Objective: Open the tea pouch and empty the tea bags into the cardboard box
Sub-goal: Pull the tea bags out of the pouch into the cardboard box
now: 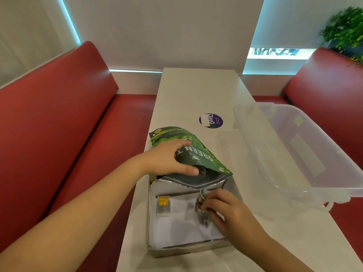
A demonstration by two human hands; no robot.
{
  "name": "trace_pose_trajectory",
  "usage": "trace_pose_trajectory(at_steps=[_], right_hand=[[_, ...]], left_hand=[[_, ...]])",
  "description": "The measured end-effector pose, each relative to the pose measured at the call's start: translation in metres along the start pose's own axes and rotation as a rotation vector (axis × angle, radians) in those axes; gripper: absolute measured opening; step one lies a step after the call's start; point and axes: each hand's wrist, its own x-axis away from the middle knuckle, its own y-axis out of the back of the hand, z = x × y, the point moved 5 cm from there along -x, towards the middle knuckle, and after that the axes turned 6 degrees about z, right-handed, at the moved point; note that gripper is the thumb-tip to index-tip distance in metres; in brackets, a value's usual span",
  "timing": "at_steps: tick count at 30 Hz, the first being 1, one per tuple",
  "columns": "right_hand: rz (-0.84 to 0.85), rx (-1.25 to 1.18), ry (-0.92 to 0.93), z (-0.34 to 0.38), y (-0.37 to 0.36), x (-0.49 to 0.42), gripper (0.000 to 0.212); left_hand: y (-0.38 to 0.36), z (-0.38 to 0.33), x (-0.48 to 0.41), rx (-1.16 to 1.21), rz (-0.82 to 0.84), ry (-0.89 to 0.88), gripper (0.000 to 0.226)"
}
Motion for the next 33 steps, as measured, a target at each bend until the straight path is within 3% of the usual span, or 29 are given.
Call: trace_pose_trajectory(at_steps=[2,5,7,10,13,16,19,22,24,25,27,31,33], right_hand=[[0.135,0.051,-0.05,-0.002,-0.008,0.006,0.022],[-0.026,0.063,-0.052,0.004,0.007,0.0,0.025],[-0.099,0.146,-0.067,0.008,0.013,-0.012,0.037],[0.025,0.354,-0.13,0.009,0.003,-0.029,0.056],[0.143,0.438,-0.142,0.009,-0.006,-0.029,0.049],[0.043,0.352,-0.117,0.01,0.004,-0.039,0.043],[-0.002,0.242,-0.105,0.012,0.012,-0.063,0.055],[0.229,0.327,-0.294,0.0,0.004,-0.093,0.064],[0.401,0.385,-0.413,-0.012,-0.006,-0.108,0.055],[0.4,0.372,-0.409,-0.014,-0.008,-0.11,0.046],[0.25,0.269,-0.337,-0.012,-0.003,-0.108,0.032],[-0.238,0.103,-0.044,0.016,0.034,-0.061,0.023],[-0.237,-0.004,0.045,0.033,0.034,-0.036,0.018]], left_hand=[[0.0,-0.011,0.01,-0.234,-0.111,-0.036,0.072],[0.012,-0.022,0.017,-0.333,-0.35,-0.075,0.021],[0.016,-0.029,0.017,-0.385,-0.385,-0.089,0.011],[0.023,-0.034,0.016,-0.394,-0.45,-0.107,0.013],[0.039,-0.038,0.017,-0.363,-0.581,-0.121,0.013],[0.047,-0.043,0.016,-0.389,-0.579,-0.139,0.017],[0.046,-0.047,0.013,-0.421,-0.525,-0.162,0.024],[0.047,-0.049,0.012,-0.41,-0.485,-0.176,0.026],[0.048,-0.05,0.011,-0.397,-0.481,-0.18,0.025],[0.049,-0.05,0.012,-0.393,-0.48,-0.179,0.024],[0.05,-0.047,0.012,-0.383,-0.479,-0.172,0.024],[0.052,-0.039,0.011,-0.301,-0.474,-0.159,0.025],[0.053,-0.037,0.011,-0.261,-0.47,-0.159,0.026]])
